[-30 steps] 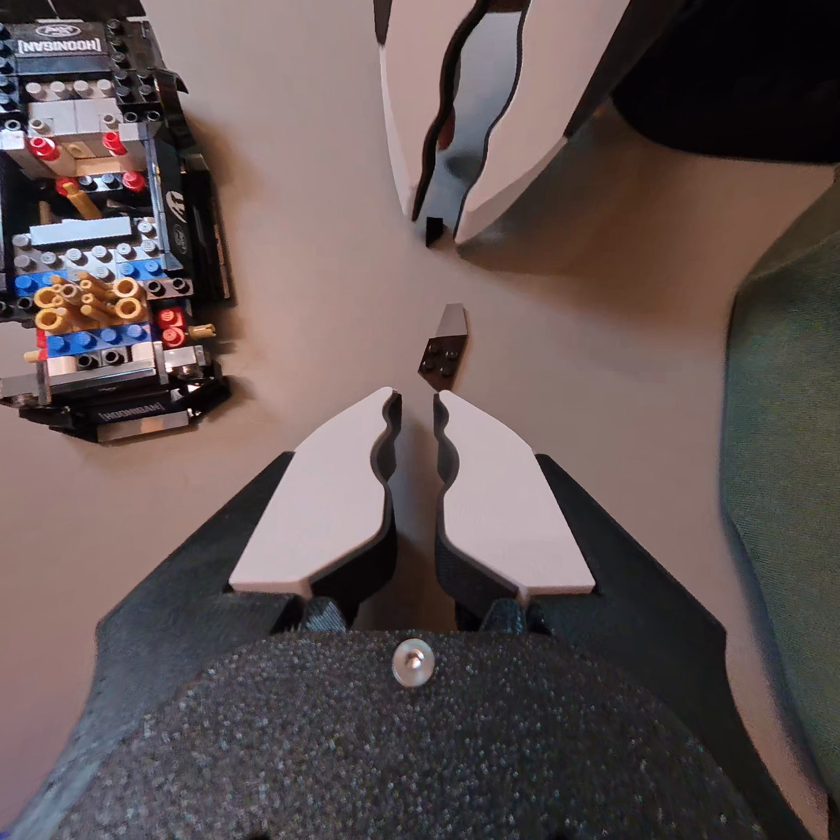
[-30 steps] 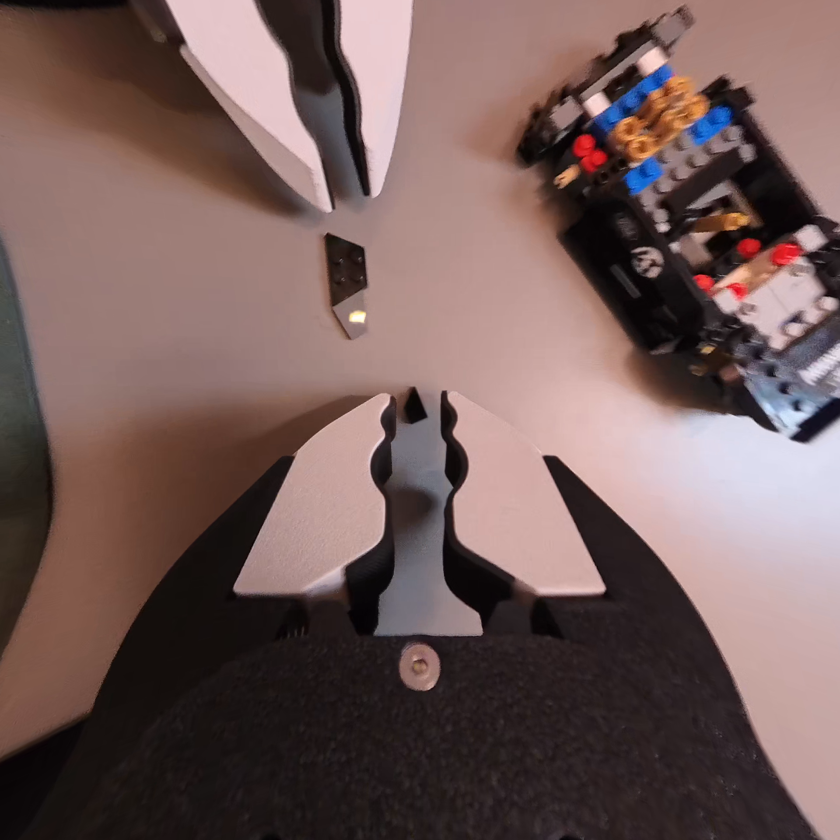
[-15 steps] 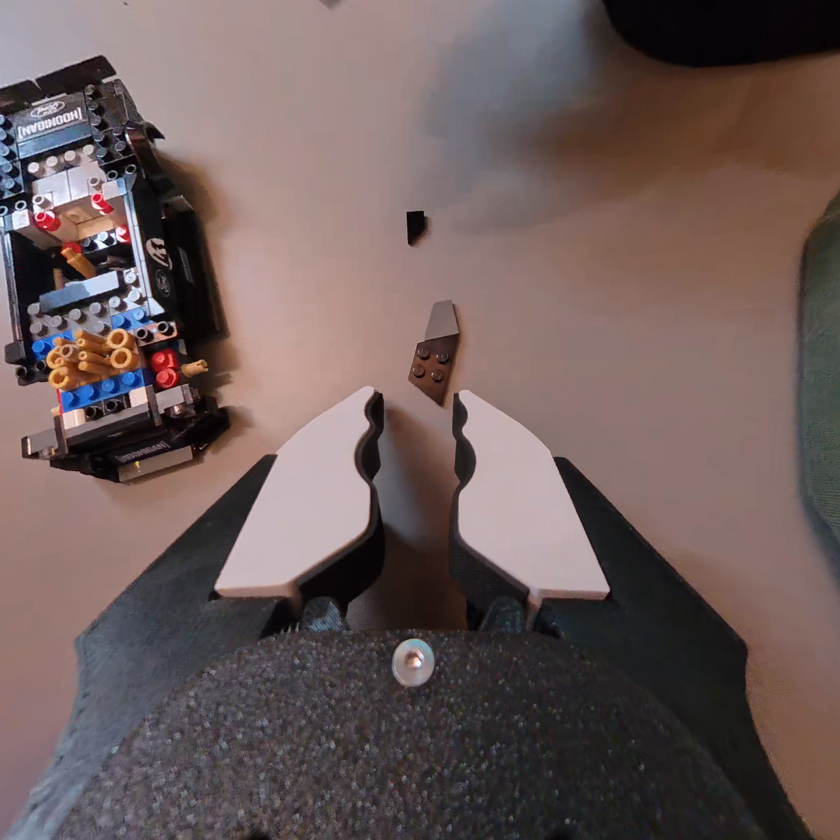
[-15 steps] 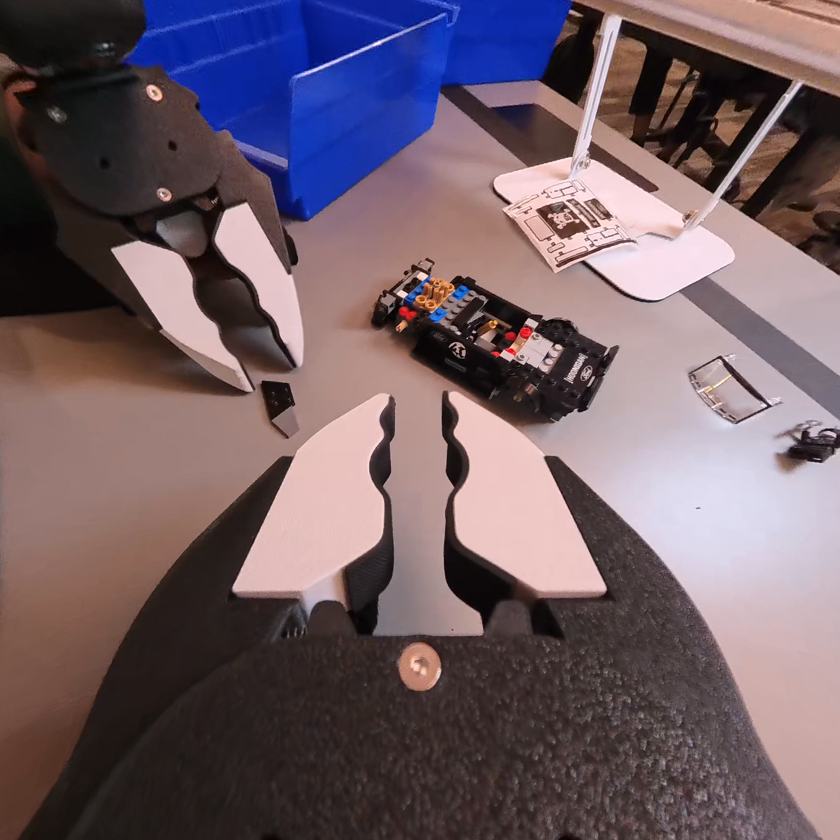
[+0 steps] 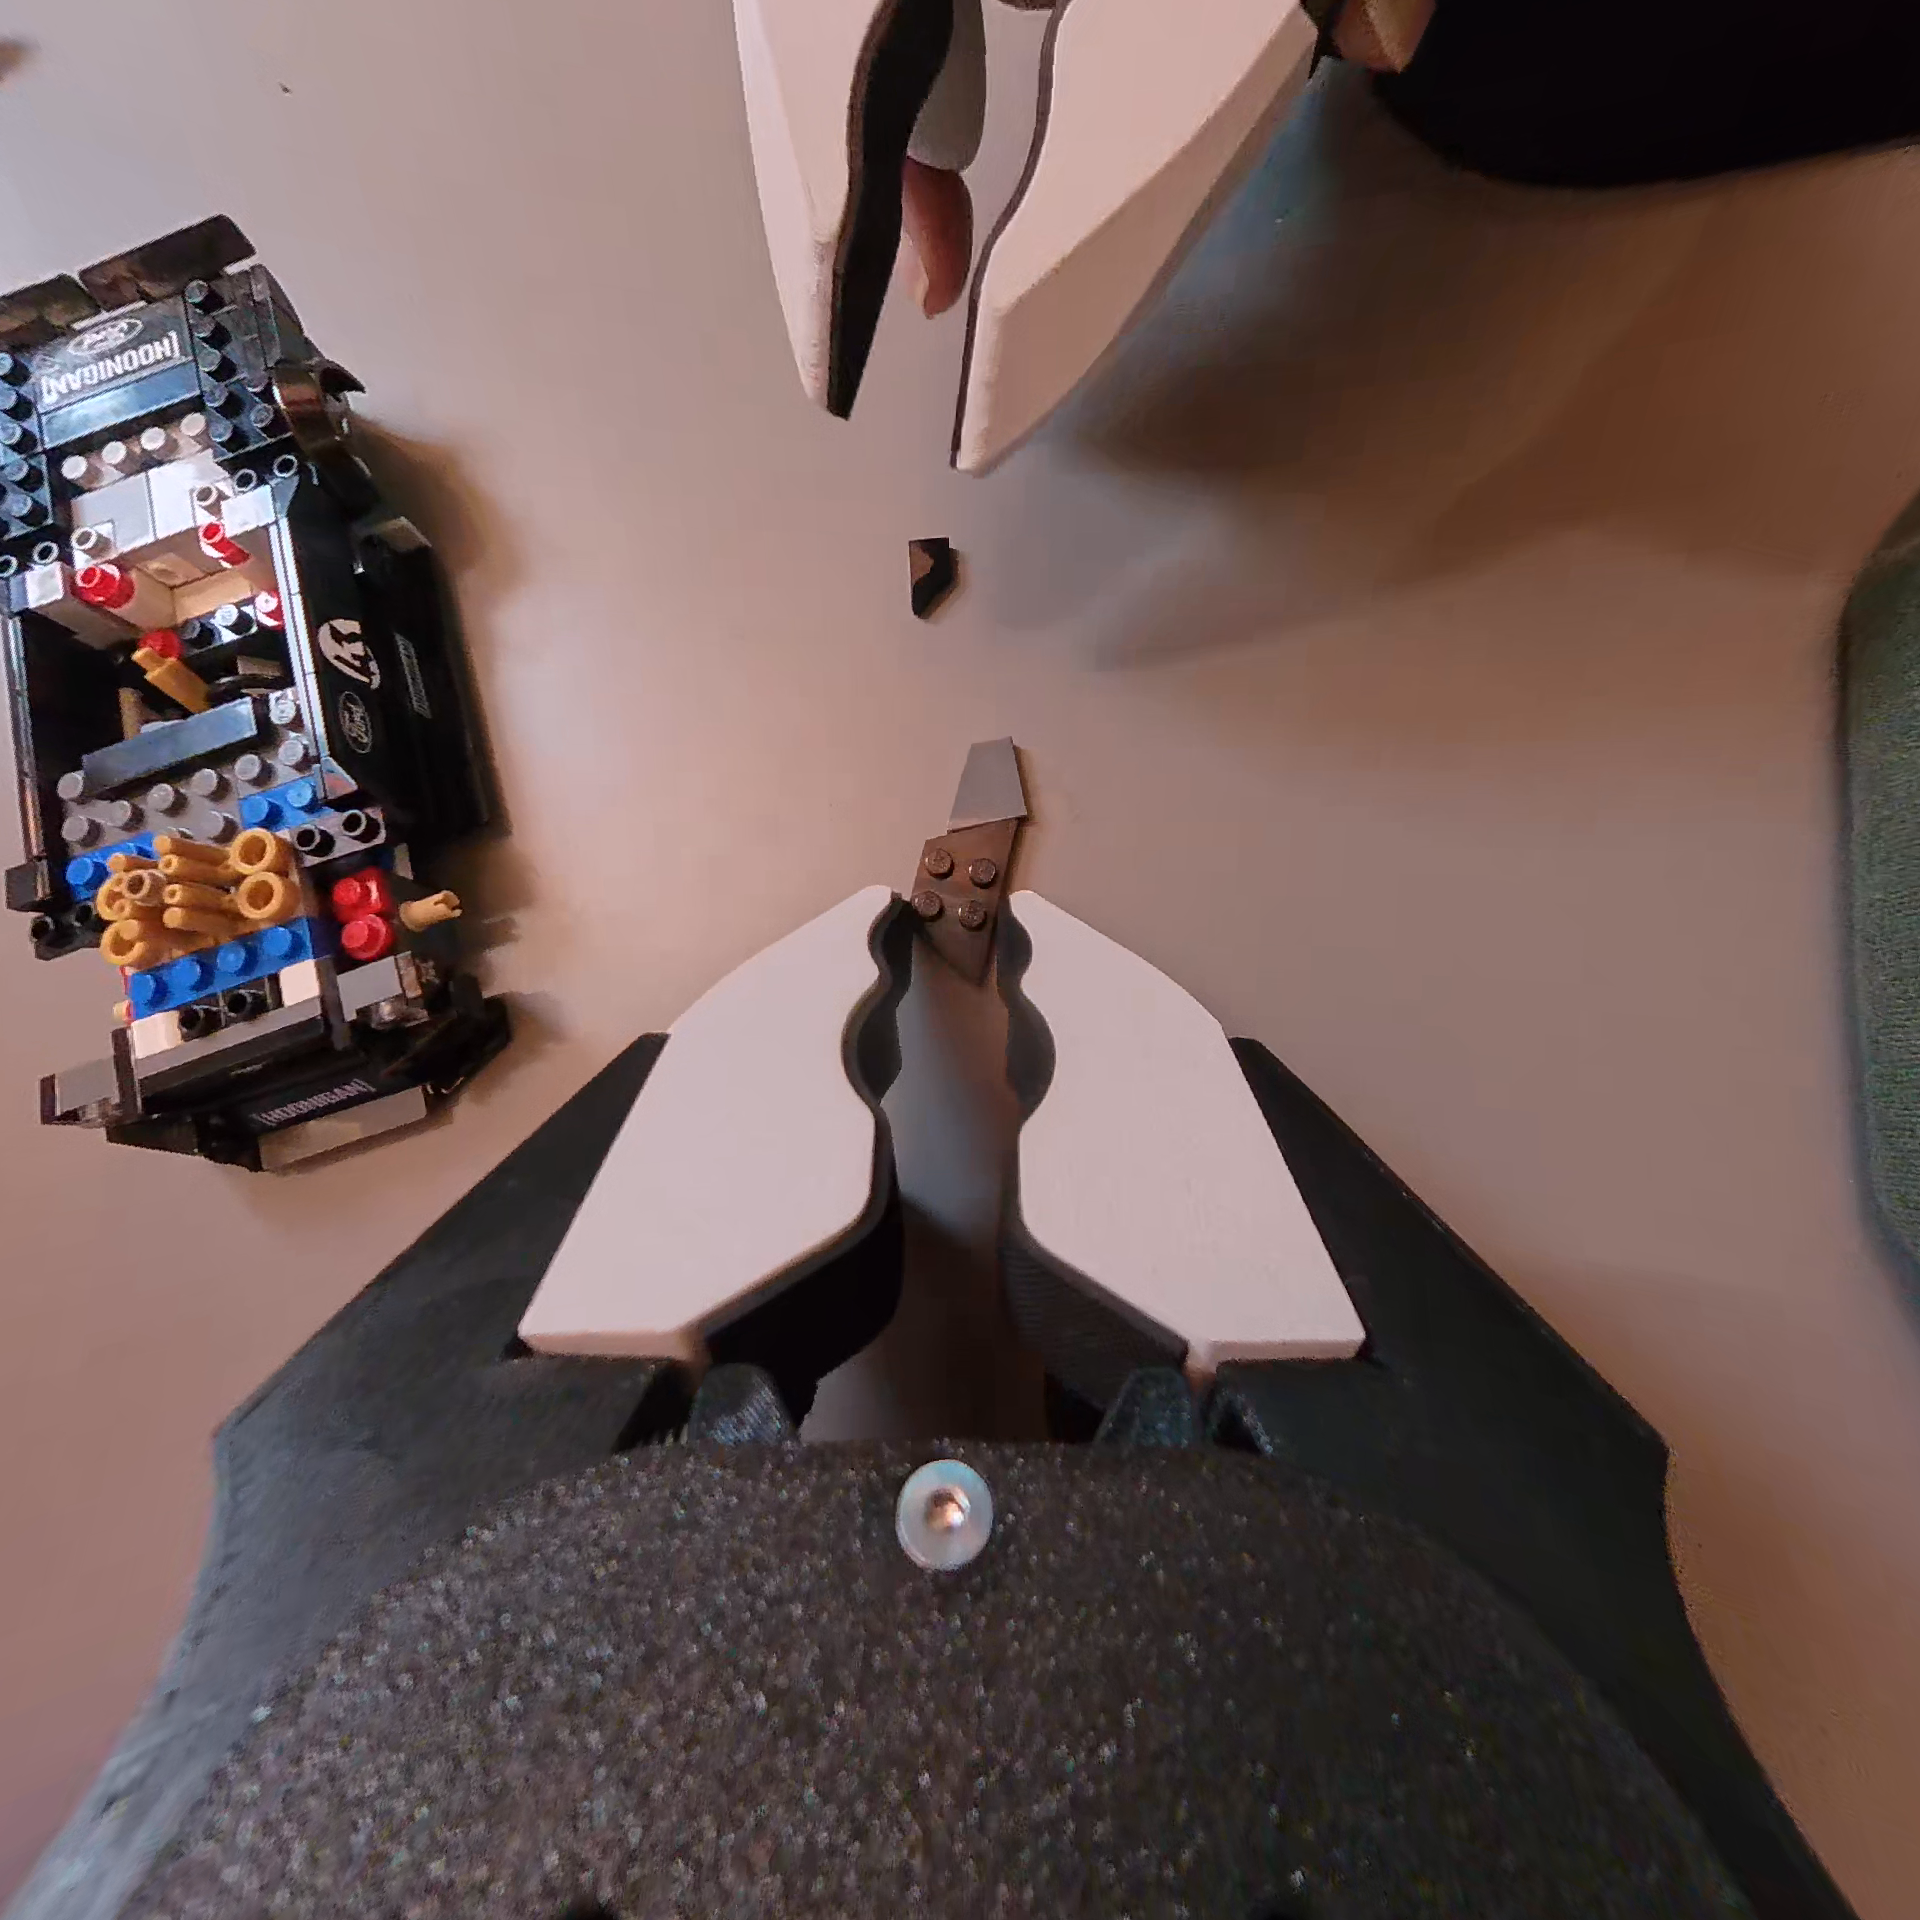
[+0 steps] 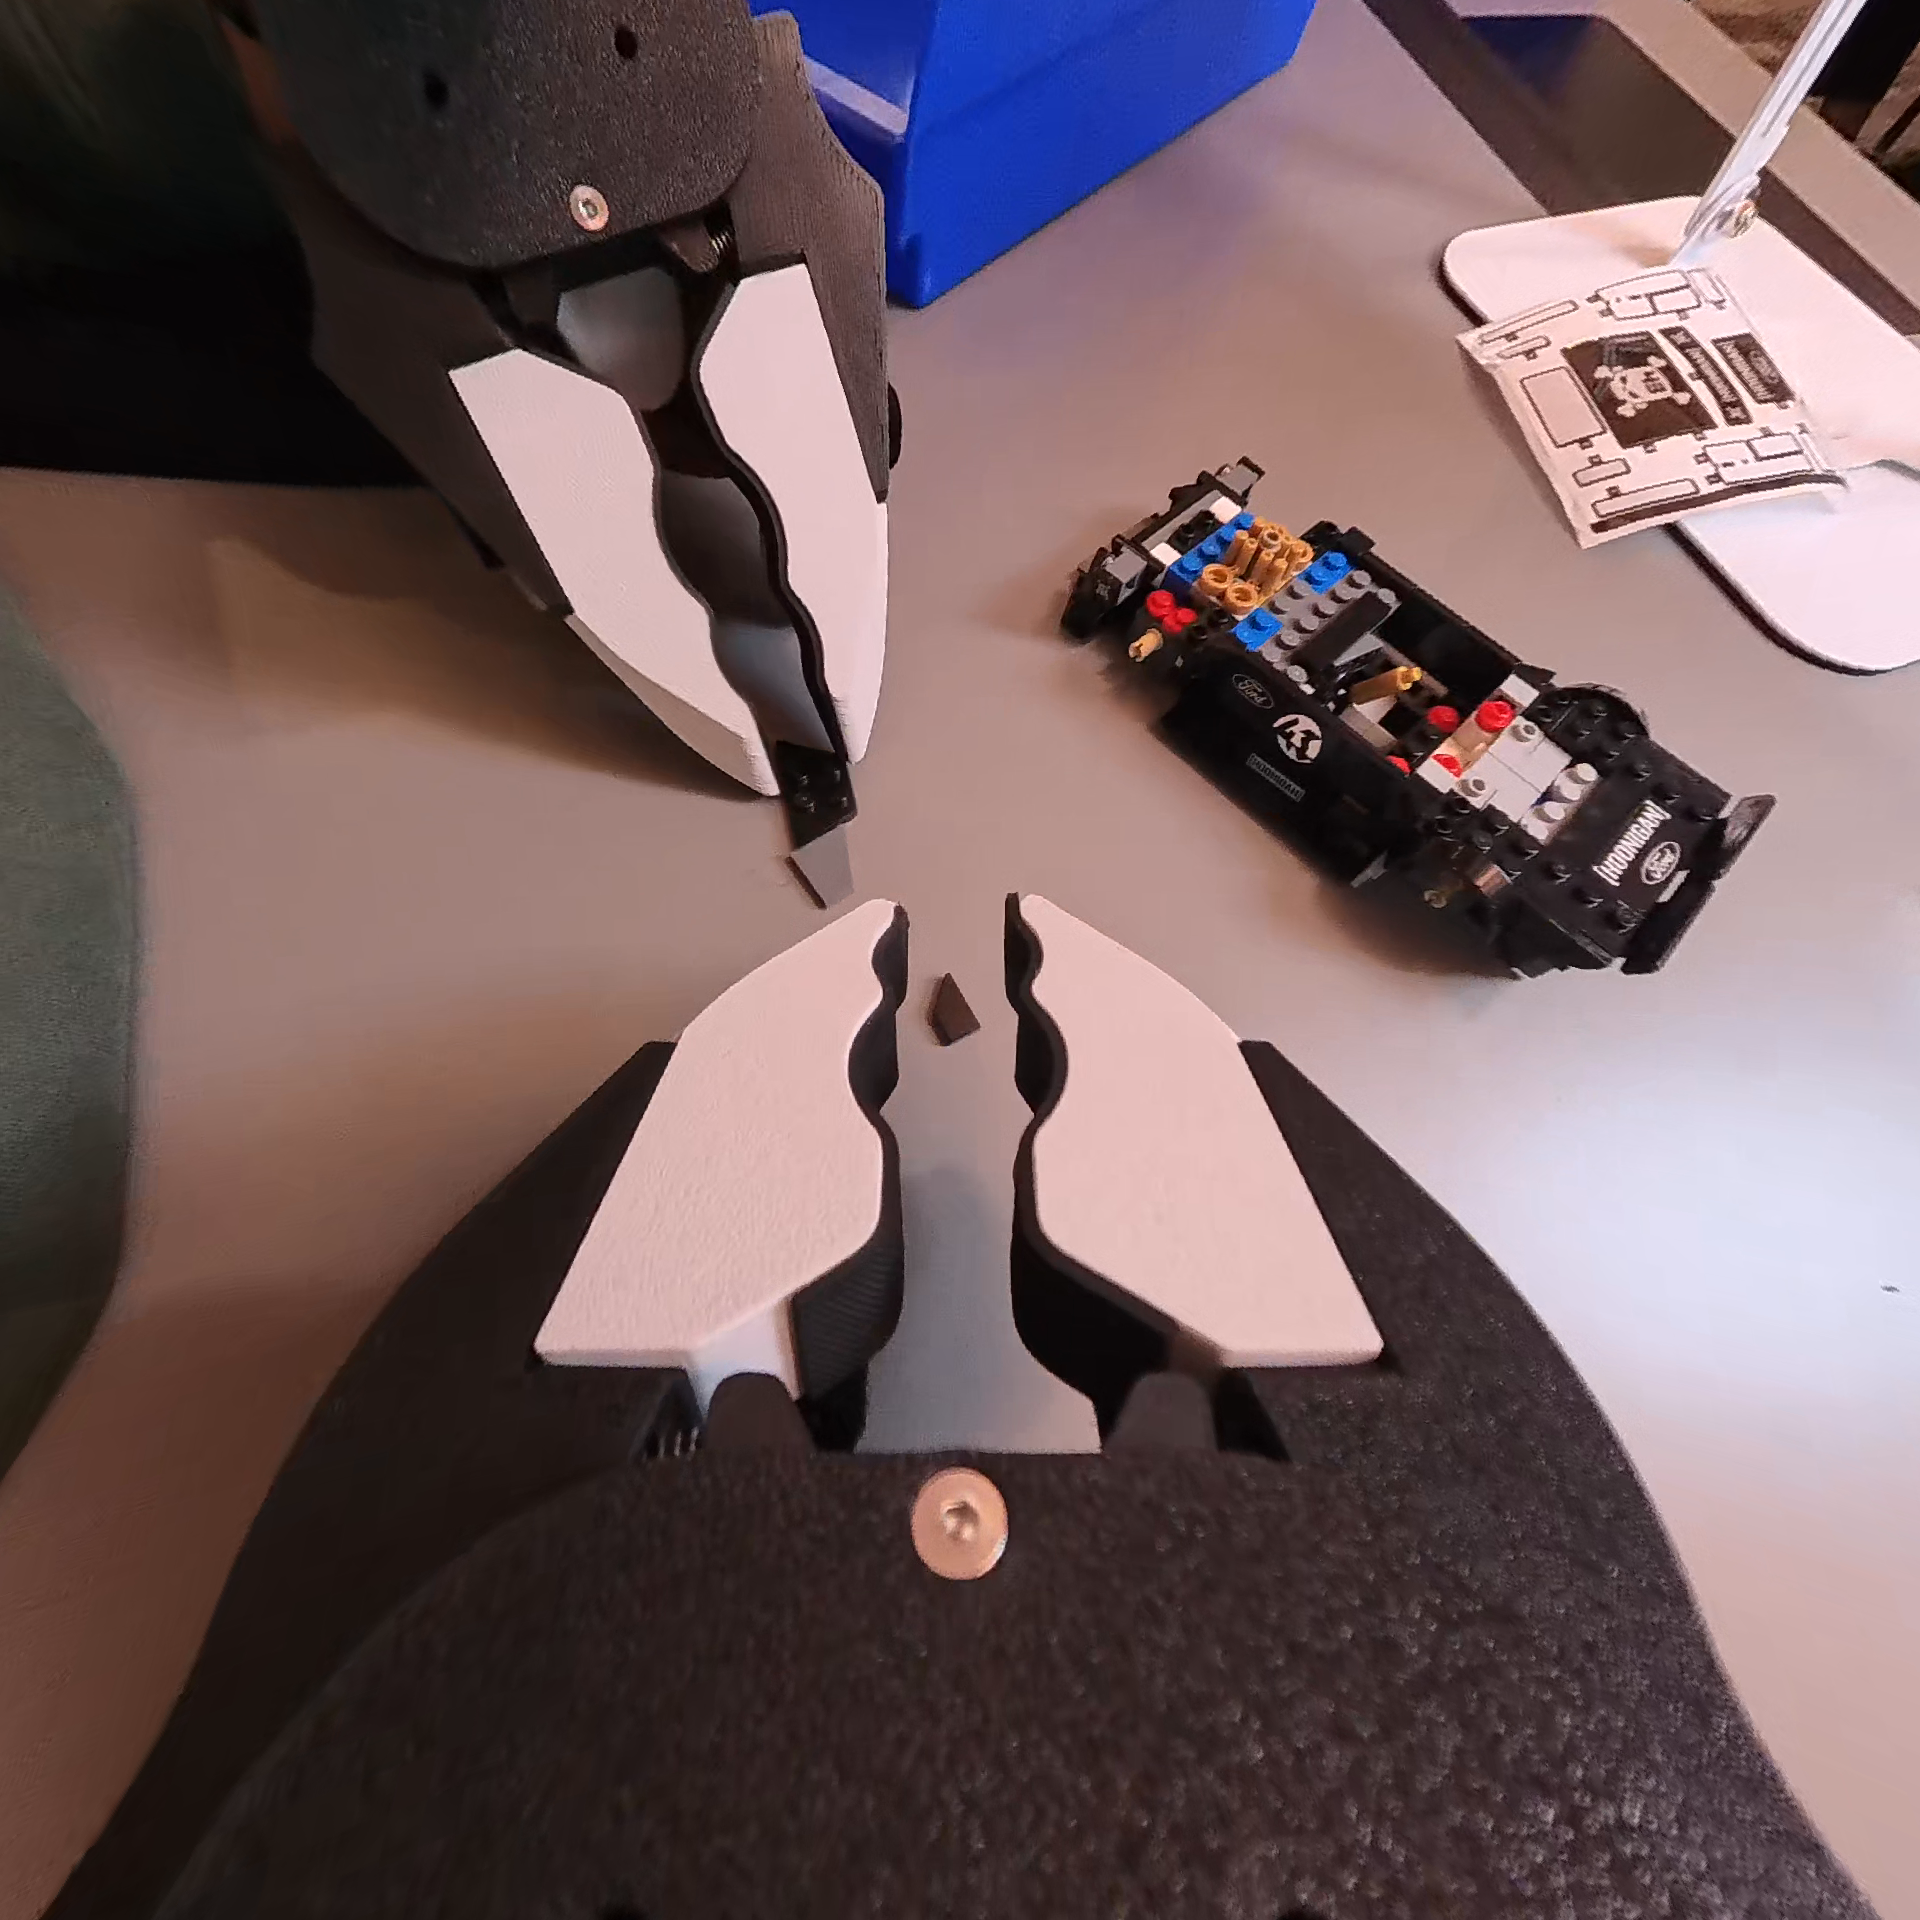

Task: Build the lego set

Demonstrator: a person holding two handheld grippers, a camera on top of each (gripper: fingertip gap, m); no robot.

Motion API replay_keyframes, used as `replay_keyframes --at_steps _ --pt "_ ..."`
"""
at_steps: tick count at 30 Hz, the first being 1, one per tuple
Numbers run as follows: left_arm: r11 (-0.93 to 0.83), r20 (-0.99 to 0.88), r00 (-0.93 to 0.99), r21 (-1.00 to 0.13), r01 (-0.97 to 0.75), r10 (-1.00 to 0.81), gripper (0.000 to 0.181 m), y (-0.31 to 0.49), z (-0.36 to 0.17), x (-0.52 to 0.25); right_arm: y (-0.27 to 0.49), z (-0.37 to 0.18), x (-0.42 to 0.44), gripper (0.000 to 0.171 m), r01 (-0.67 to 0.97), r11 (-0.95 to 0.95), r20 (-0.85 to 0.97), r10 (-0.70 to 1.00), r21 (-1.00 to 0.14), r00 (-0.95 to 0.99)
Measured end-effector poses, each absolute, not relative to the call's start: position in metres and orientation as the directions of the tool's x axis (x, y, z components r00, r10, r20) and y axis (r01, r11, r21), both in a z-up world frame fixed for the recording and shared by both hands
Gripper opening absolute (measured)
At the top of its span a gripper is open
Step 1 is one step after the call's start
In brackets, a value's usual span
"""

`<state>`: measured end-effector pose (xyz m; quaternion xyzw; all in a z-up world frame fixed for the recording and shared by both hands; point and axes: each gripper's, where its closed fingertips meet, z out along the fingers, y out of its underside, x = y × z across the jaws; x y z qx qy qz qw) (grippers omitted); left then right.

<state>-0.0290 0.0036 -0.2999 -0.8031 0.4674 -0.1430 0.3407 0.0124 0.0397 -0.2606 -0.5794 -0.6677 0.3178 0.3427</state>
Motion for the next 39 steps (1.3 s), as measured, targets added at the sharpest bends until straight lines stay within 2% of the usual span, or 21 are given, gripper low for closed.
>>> replay_keyframes --at_steps 13,19,32,39 --pt "-0.356 -0.173 0.62 -0.689 -0.631 -0.765 0.015 0.022 -0.299 -0.033 0.038 -0.263 0.009 0.017 0.563 0.118 0.082 0.993 -0.818 -0.089" --pt "-0.36 -0.148 0.613 -0.694 -0.624 -0.776 0.026 0.019 -0.299 -0.035 0.037 -0.267 0.009 0.017 0.575 0.115 0.077 0.993 -0.81 -0.089" --pt "-0.363 -0.145 0.607 -0.685 -0.632 -0.782 0.009 0.016 -0.3 -0.03 0.033 -0.264 0.002 0.016 0.635 0.106 0.042 0.993 -0.765 -0.115" --pt "-0.362 -0.149 0.607 -0.684 -0.633 -0.78 0.008 0.016 -0.3 -0.031 0.032 -0.269 0.0 0.016 0.681 0.125 0.029 0.988 -0.722 -0.15"
